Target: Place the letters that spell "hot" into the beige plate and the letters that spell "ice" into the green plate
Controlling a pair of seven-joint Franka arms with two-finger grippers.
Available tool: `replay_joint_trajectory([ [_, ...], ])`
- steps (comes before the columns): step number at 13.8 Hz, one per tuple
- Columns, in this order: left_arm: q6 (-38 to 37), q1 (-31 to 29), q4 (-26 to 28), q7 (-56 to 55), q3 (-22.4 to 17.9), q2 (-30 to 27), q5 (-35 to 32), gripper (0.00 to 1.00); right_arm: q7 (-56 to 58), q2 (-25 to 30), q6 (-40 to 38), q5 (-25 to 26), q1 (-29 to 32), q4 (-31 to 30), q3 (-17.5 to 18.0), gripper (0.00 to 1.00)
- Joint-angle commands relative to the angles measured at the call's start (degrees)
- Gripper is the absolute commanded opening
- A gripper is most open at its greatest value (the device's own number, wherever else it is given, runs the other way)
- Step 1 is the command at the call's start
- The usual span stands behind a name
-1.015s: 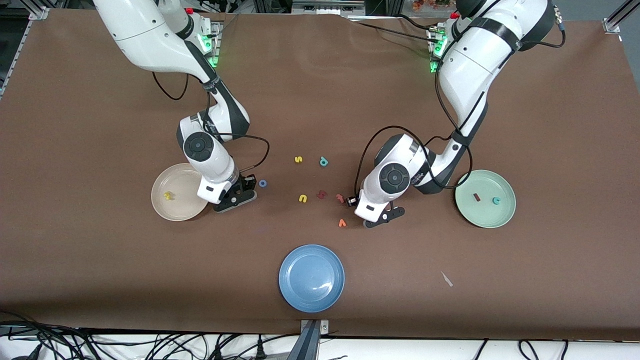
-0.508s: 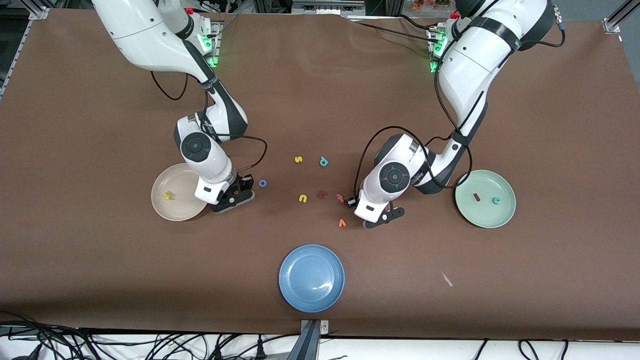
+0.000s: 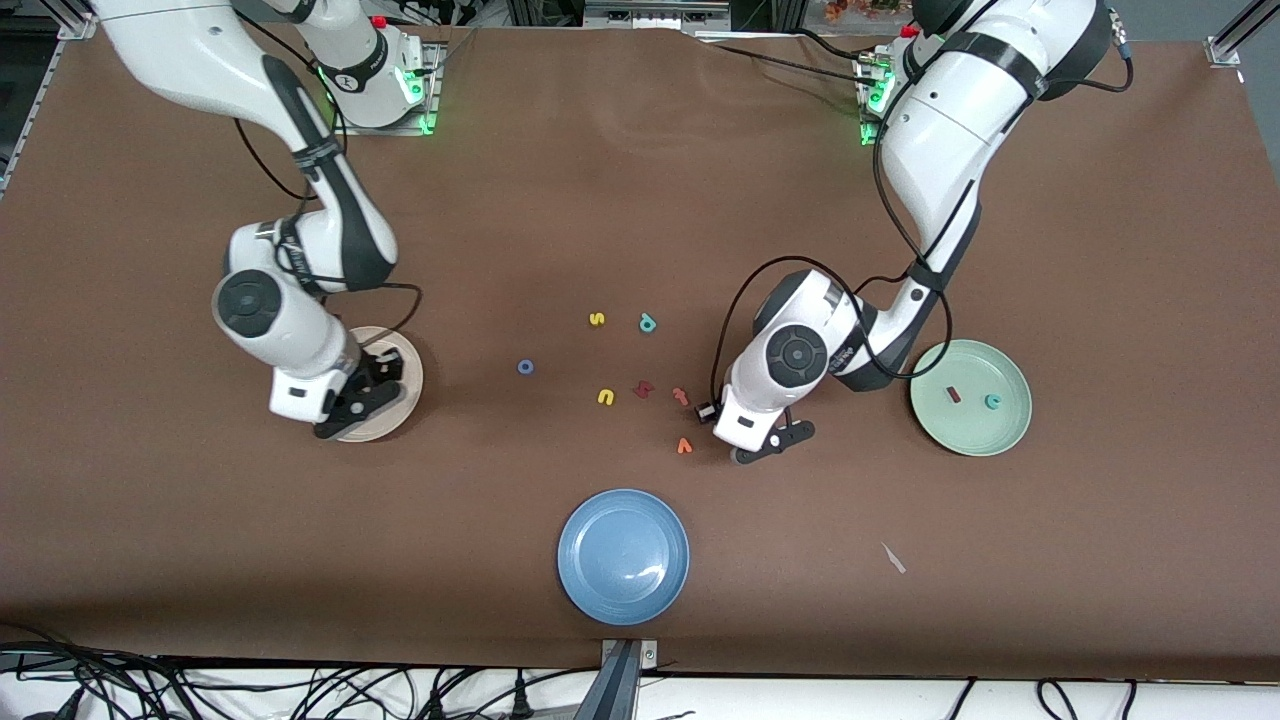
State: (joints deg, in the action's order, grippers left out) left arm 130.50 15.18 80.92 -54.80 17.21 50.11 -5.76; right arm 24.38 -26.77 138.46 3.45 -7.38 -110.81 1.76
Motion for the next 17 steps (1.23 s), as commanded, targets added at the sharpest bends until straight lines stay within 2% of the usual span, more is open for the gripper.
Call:
replay_joint_trajectory([
  [1, -5.2, -3.6, 0.6, 2.5, 0.5, -5.9, -1.5, 0.13, 5.1, 1.9, 0.0, -0.1, 2.5, -3.1, -0.6, 0.22],
  [2, -10.0, -5.4, 0.6, 5.1, 0.5, -8.1, -1.0, 0.13, 5.6, 2.2, -0.1, -0.1, 2.7, -3.4, -1.0, 0.23],
  [3, -14.4, -7.8, 0.6, 9.1, 0.9, -10.1, -0.7, 0.13, 6.0, 2.5, -0.1, -0.1, 2.8, -3.4, -1.1, 0.27],
  [4, -18.8, -10.1, 0.7, 13.4, 1.0, -11.7, -0.7, 0.13, 6.0, 2.4, -0.1, -0.1, 2.8, -3.5, -1.1, 0.38],
  [5, -22.9, -12.4, 0.7, 17.7, 1.0, -12.9, -0.7, 0.13, 6.0, 2.4, -0.1, -0.1, 2.8, -3.5, -1.1, 0.44],
  [6, -26.3, -14.9, 0.9, 22.4, 1.0, -13.5, -0.7, 0.13, 5.8, 2.4, 0.0, -0.1, 2.8, -3.5, -1.1, 0.61],
  [8, -29.6, -20.3, 2.1, 32.3, 1.0, -14.2, -0.7, 0.13, 5.6, 2.4, 0.0, -0.3, 2.8, -3.5, -1.1, 0.75],
  [12, -29.5, -28.5, 6.5, 44.3, 0.9, -14.2, -1.6, 0.13, 1.7, 2.1, 0.0, -0.6, 2.6, -3.4, -0.2, 0.75],
  [15, -28.1, -32.2, 10.9, 49.6, 0.8, -15.0, -3.0, 0.13, -7.7, 1.9, 0.0, -0.6, 2.5, -2.9, 4.2, 0.75],
  [16, -27.8, -32.6, 12.4, 49.9, 0.9, -15.0, -4.2, 0.16, -11.0, 1.6, 0.0, -0.6, 2.4, -2.9, 5.8, 0.75],
  [17, -26.8, -32.6, 13.3, 49.9, 0.9, -14.9, -4.5, 0.23, -14.2, 1.2, 0.0, -0.6, 2.1, -2.7, 7.5, 0.75],
])
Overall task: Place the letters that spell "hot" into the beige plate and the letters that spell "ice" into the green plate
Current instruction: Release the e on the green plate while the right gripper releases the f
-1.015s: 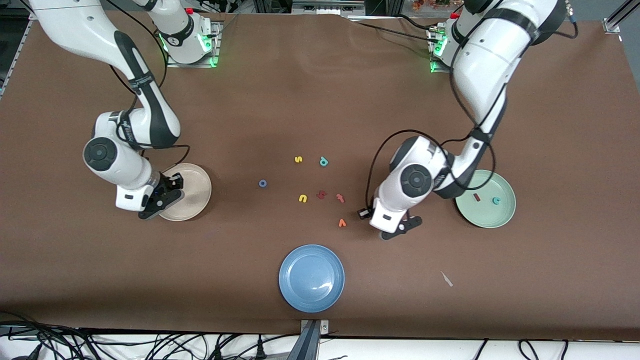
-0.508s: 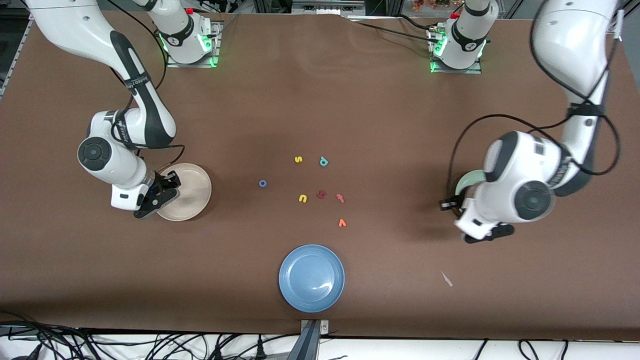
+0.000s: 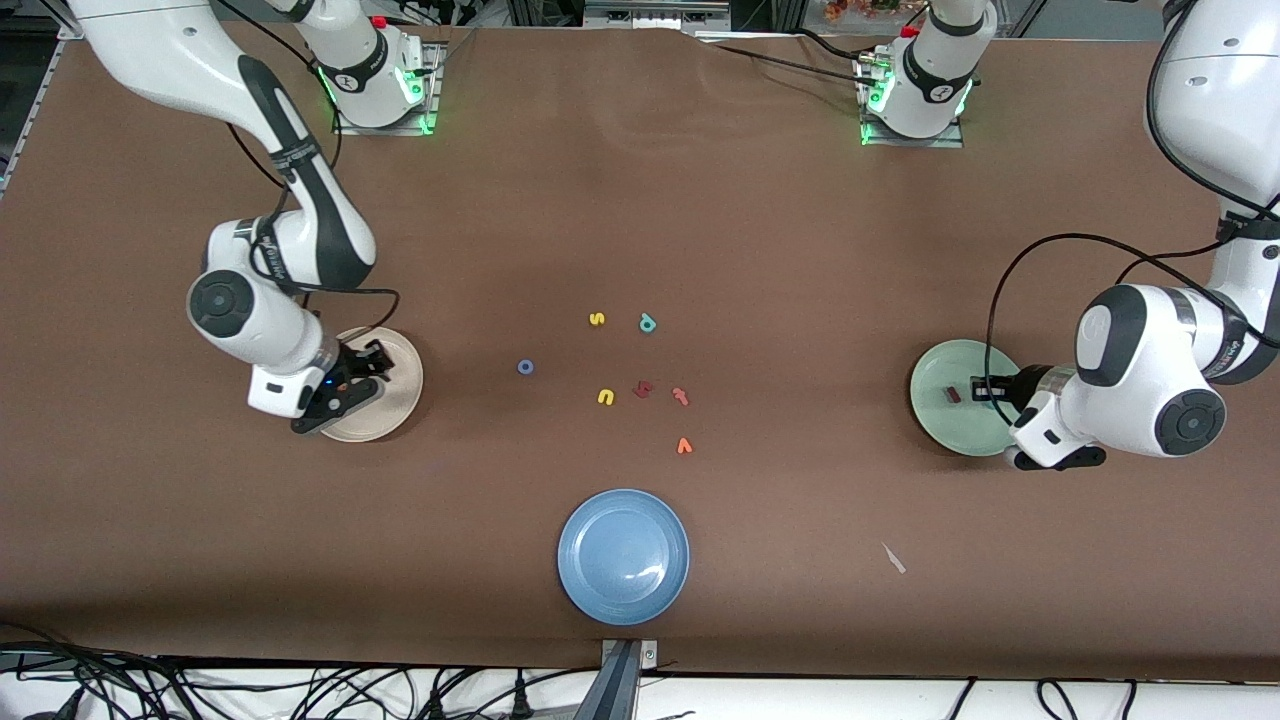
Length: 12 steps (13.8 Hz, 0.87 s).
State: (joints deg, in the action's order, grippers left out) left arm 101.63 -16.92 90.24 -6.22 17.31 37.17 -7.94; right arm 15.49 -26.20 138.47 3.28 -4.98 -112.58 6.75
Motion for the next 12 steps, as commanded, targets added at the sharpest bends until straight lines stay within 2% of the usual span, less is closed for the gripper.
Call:
replay_joint_trajectory([
  [1, 2.3, -0.9, 4.0, 1.4, 0.8, -2.0, -2.3, 0.46, -9.3, 0.1, 0.1, -0.2, -1.4, -0.7, 3.6, 0.75],
  [2, 2.3, -1.1, 4.0, 1.4, 0.8, -2.0, -2.3, 0.8, -12.7, -0.6, 0.3, -0.2, -3.5, 0.0, 3.6, 0.75],
  [3, 2.3, -1.0, 4.0, 1.4, 0.8, -2.0, -2.3, 1.0, -15.9, -1.3, 0.5, 0.0, -5.6, 0.9, 3.6, 0.75],
  [6, 1.9, -1.0, 1.5, 1.3, 0.9, -2.7, -1.6, 1.0, -25.1, -5.3, 2.8, 0.5, -10.7, 3.8, 3.6, 0.75],
  [8, 0.9, 0.0, -2.9, 0.9, 1.0, -3.8, -1.4, 1.0, -28.7, -7.2, 6.1, 0.9, -13.2, 4.1, 3.5, 0.75],
  [12, -5.9, 0.6, -15.1, 0.4, 2.9, -4.1, -1.4, 1.0, -32.7, -8.6, 10.0, 1.5, -14.8, 3.2, 3.5, 0.75],
])
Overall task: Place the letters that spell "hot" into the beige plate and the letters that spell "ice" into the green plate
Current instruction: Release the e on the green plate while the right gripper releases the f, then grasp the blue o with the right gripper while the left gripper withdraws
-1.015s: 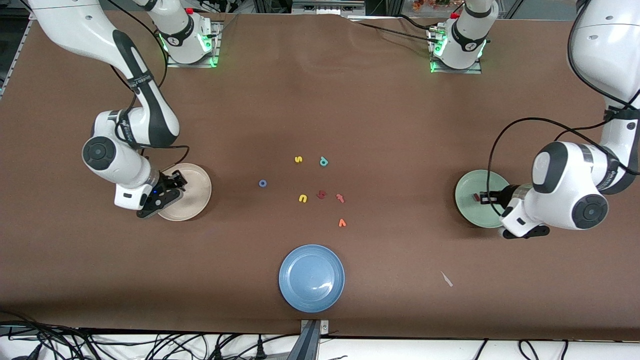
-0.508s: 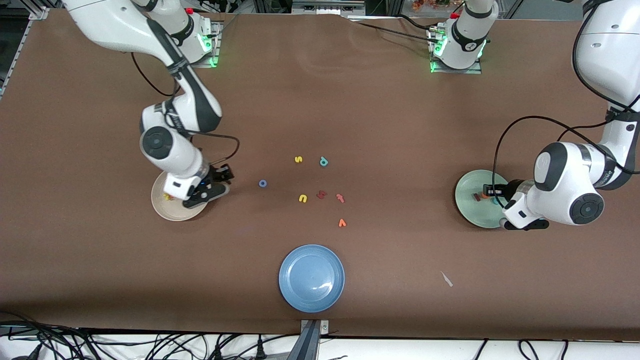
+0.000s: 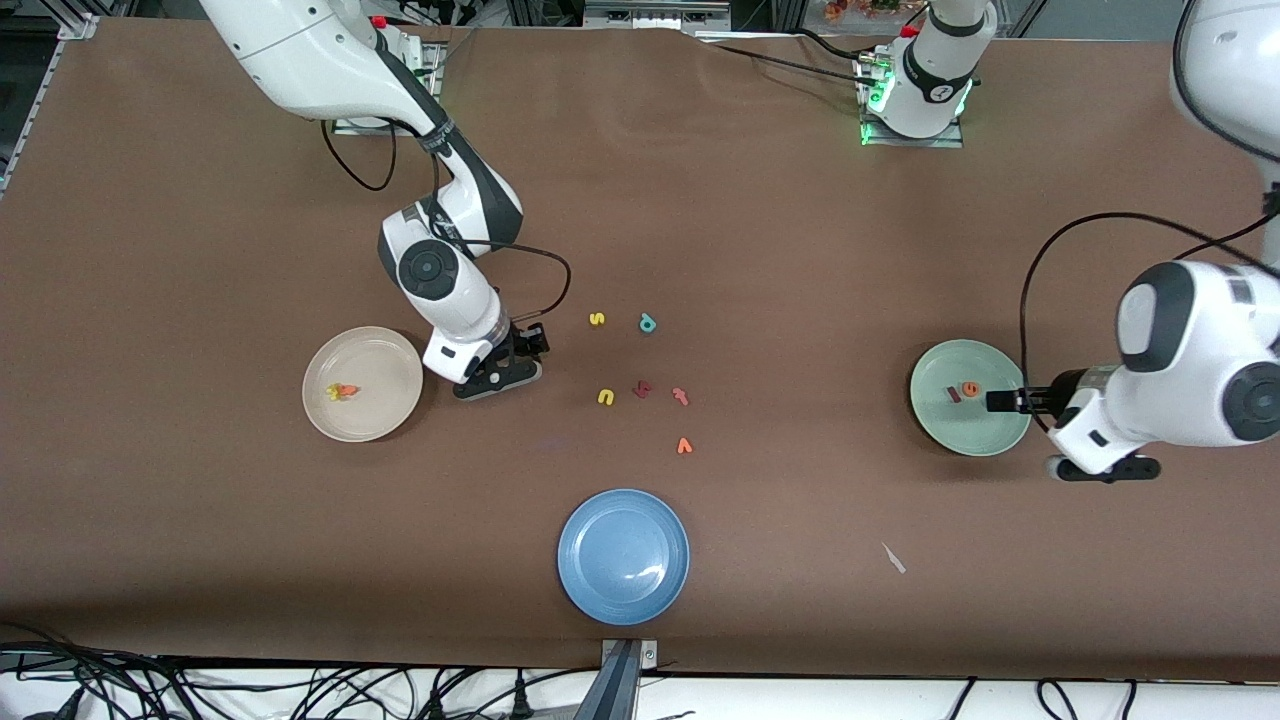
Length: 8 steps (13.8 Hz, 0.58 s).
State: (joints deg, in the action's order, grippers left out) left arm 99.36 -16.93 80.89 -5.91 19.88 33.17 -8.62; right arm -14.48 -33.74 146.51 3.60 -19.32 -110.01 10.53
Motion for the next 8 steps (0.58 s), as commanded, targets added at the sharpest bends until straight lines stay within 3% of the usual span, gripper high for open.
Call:
replay_joint_trajectory([
  [1, -4.3, 0.6, -8.0, 0.0, 1.1, -0.1, -0.7, 1.0, -3.1, -1.4, 3.3, 1.2, -0.7, 0.0, -0.2, 0.75],
  [5, -5.1, 0.5, -13.7, 0.8, 3.3, -1.3, -0.9, 1.0, -3.2, -1.8, 4.1, 1.2, -0.9, -0.6, -0.2, 0.71],
  [8, -5.1, 0.5, -17.3, 0.9, 3.9, -1.4, -0.9, 1.0, -3.0, -1.9, 5.3, 1.3, -0.9, -1.4, -0.3, 0.58],
])
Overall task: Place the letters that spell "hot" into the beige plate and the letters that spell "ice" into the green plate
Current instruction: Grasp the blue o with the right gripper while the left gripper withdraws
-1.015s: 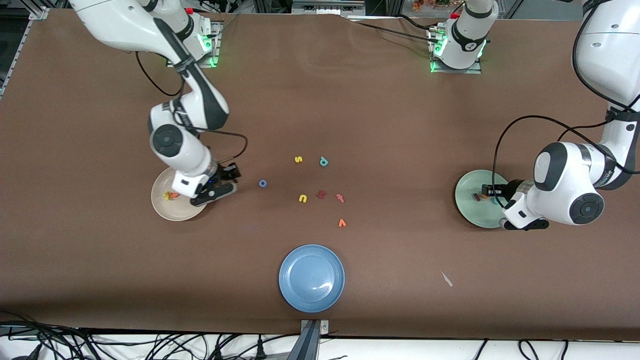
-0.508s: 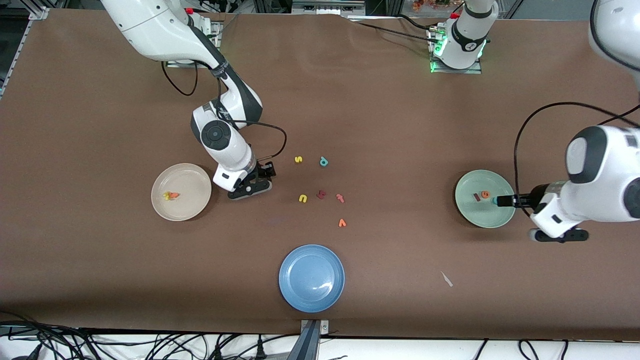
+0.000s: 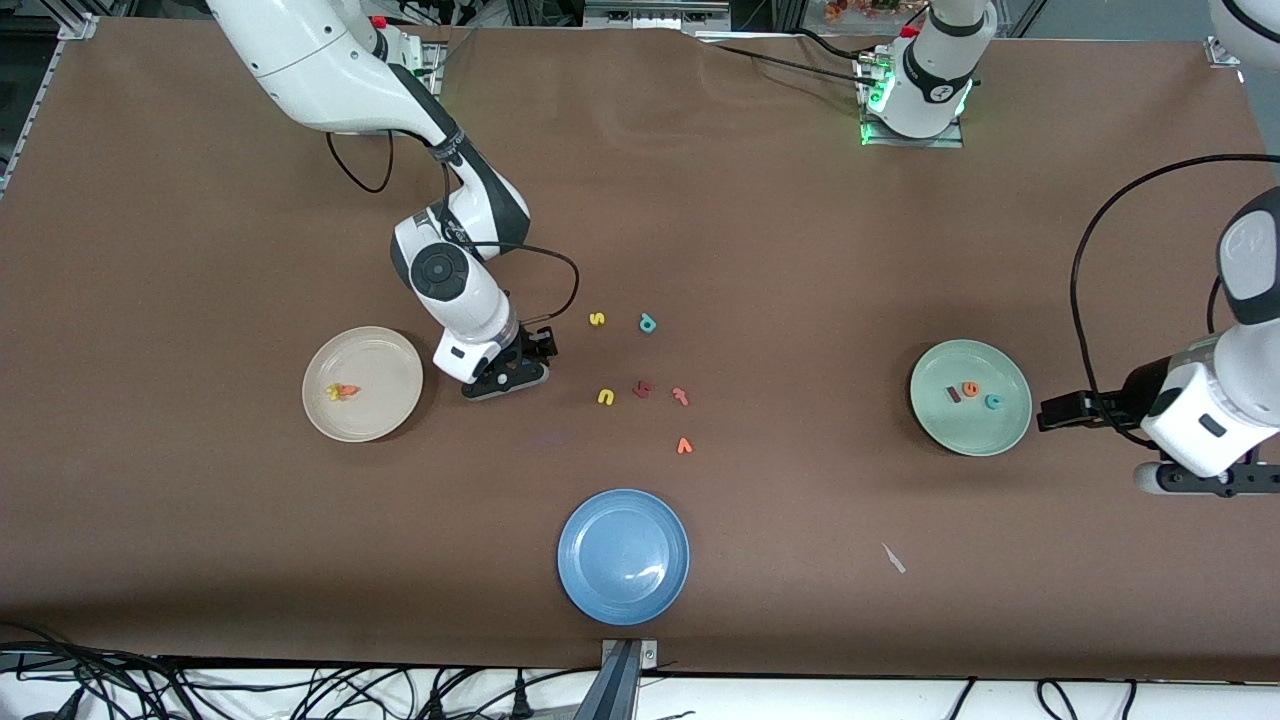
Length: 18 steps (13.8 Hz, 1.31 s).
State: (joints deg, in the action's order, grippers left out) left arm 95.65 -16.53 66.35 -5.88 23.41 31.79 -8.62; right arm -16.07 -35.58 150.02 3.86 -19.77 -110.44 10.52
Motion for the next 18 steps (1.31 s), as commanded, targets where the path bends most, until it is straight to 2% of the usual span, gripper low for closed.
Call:
replay_joint_trajectory([
  [1, -1.3, 0.1, -3.0, 1.0, 0.5, -0.1, -1.0, 1.0, -1.4, 0.0, 2.0, 1.1, -0.4, -1.4, -0.3, 0.51],
  [6, -1.4, 0.0, -2.9, 0.7, 0.6, -1.3, -1.2, 1.0, -0.9, -0.1, 2.5, 3.0, -0.4, -2.1, -0.6, 0.1],
  [8, -1.5, 0.0, -2.4, 0.3, 0.3, -3.4, -1.7, 1.0, 0.2, 0.4, 2.0, 3.0, -0.4, -2.0, -1.1, 0.09],
  [10, -4.3, -0.3, -1.8, 0.5, 0.1, -4.4, -0.9, 1.0, 4.4, 2.2, 0.4, 3.0, -0.3, -1.9, -3.1, 0.09],
  [12, -6.8, -0.3, -1.9, 0.6, 0.2, -4.5, -0.9, 1.0, 10.1, 4.5, -4.5, 2.7, 0.2, -1.6, -4.9, 0.09],
  [18, -6.7, -0.2, -2.2, 0.2, 0.2, -4.5, -1.1, 1.0, 28.3, 11.4, -14.8, 2.3, 3.1, -1.8, -11.3, 0.09],
])
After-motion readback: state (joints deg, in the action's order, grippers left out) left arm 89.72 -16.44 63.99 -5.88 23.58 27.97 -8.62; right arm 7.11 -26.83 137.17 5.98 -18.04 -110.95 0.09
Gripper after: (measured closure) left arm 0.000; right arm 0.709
